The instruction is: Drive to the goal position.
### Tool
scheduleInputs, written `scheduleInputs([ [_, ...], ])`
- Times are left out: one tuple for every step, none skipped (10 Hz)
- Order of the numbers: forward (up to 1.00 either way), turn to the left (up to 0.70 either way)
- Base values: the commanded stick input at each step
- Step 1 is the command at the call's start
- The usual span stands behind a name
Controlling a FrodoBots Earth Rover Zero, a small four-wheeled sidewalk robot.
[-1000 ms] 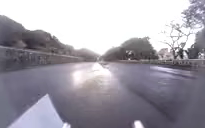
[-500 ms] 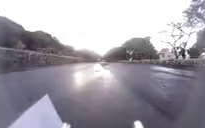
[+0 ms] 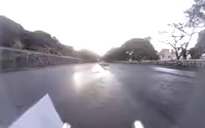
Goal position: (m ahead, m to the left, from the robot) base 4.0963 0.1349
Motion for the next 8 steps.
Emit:
scheduleInputs([
  [0.50, 0.00],
  [0.50, 0.00],
  [0.50, 0.00],
  [0.50, 0.00],
  [0.50, 0.00],
  [0.50, 0.00],
  [0.50, 0.00],
  [0.50, 0.00],
])
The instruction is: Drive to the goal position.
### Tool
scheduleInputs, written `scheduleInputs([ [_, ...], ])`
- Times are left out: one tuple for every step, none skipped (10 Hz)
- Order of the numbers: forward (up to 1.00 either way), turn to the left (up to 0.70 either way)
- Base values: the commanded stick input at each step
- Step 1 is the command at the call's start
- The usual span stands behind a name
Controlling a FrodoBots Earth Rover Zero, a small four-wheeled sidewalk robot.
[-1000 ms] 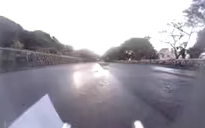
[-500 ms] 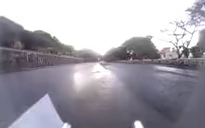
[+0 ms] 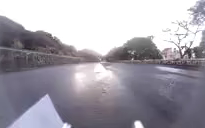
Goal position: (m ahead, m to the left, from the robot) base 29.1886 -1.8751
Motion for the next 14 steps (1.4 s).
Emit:
scheduleInputs([
  [0.50, 0.00],
  [0.50, 0.00],
  [0.50, 0.00],
  [0.50, 0.00],
  [0.50, 0.00],
  [0.50, 0.00],
  [0.50, 0.00],
  [0.50, 0.00],
  [0.50, 0.00],
  [0.50, 0.00],
  [0.50, 0.00],
  [0.50, 0.00],
  [0.50, 0.00],
  [0.50, 0.00],
])
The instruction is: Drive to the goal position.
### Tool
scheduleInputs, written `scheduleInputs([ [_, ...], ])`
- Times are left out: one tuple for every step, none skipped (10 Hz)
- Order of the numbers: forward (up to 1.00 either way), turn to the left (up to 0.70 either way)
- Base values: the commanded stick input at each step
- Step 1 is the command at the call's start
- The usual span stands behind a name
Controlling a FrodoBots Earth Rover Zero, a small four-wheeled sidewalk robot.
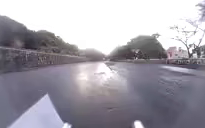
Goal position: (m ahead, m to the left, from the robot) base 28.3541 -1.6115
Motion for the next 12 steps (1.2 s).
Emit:
scheduleInputs([
  [0.50, 0.00],
  [0.50, 0.00],
  [0.50, 0.00],
  [0.50, 0.00],
  [0.50, 0.00],
  [0.50, 0.00],
  [0.50, 0.00],
  [0.50, 0.00],
  [0.50, 0.00],
  [0.50, 0.00],
  [0.50, 0.00],
  [0.50, 0.00],
])
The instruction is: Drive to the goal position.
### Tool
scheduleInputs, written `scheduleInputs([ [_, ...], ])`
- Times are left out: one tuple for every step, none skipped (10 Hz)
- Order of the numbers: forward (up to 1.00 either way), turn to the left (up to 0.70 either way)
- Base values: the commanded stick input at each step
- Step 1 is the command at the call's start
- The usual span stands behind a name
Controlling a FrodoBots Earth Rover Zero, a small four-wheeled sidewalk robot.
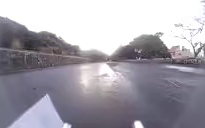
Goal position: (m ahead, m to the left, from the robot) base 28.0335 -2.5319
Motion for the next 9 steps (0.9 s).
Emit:
scheduleInputs([
  [0.50, 0.00],
  [0.50, 0.00],
  [0.50, 0.00],
  [0.50, 0.00],
  [0.50, 0.00],
  [0.50, 0.00],
  [0.50, 0.00],
  [0.50, 0.00],
  [0.50, 0.00],
])
